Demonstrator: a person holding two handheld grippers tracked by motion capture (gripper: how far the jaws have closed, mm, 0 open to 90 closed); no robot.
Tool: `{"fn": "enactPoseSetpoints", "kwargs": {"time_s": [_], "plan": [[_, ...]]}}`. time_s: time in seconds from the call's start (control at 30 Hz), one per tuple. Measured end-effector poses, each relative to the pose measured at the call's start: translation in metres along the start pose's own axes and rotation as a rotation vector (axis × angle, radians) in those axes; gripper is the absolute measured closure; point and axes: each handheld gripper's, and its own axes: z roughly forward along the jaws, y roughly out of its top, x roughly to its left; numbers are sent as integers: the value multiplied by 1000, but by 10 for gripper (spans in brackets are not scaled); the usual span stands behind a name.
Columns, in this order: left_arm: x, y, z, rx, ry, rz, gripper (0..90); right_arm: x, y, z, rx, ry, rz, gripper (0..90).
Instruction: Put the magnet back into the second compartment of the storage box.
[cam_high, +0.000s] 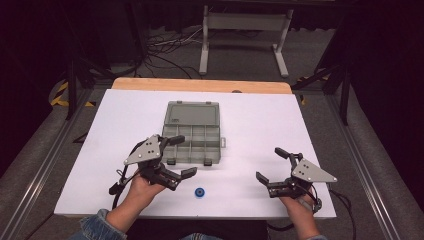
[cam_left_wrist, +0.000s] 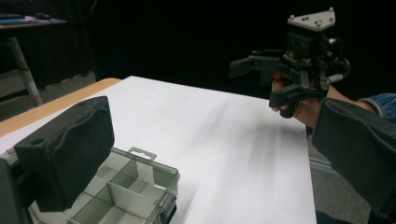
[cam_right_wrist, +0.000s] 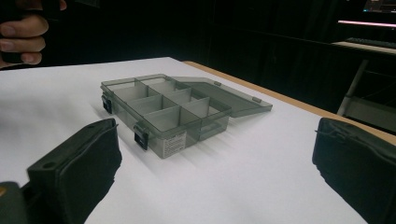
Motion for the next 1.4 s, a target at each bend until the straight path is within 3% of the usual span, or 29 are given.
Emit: {"fn": "enactPoseSetpoints", "kwargs": {"time_s": [0.17, 0.33, 0.6, 0.67, 0.83, 0.87, 0.9, 0.93, 1.03, 1.07, 1.17, 1.3, 1.4], "plan": [[0, 0, 4, 36, 3, -1, 2, 0, 0, 0, 0, 2, -1, 16], [0, 0, 6, 33, 14, 19, 4, 0, 0, 0, 0, 5, -2, 16], [1, -1, 15, 49, -13, 21, 4, 1, 1, 0, 3, 13, -12, 22], [1, 0, 16, 74, -19, 16, 7, 1, 1, -1, 0, 16, -22, 23], [0, 5, 19, 177, -33, 39, 30, 2, 3, 0, 15, 24, -23, 25], [0, 5, 19, 177, -33, 39, 33, 2, 3, 0, 15, 24, -23, 25], [0, 6, 21, 214, -33, 48, 34, 2, 3, 0, 15, 25, -21, 25], [0, 6, 21, 214, -33, 48, 36, 2, 3, 0, 15, 25, -21, 25], [1, 10, 26, 315, -62, 57, 38, 2, 3, 0, 15, 27, -13, 25], [1, 10, 26, 315, -62, 57, 39, 2, 3, 0, 15, 27, -13, 25], [1, 12, 31, 402, -74, 82, 43, 2, 3, 0, 16, 28, -13, 25], [-2, 13, 38, 481, -72, 107, 43, 2, 2, 0, 16, 29, -11, 25], [-2, 16, 41, 537, -79, 97, 46, 1, 2, 0, 19, 29, -10, 25]]}}
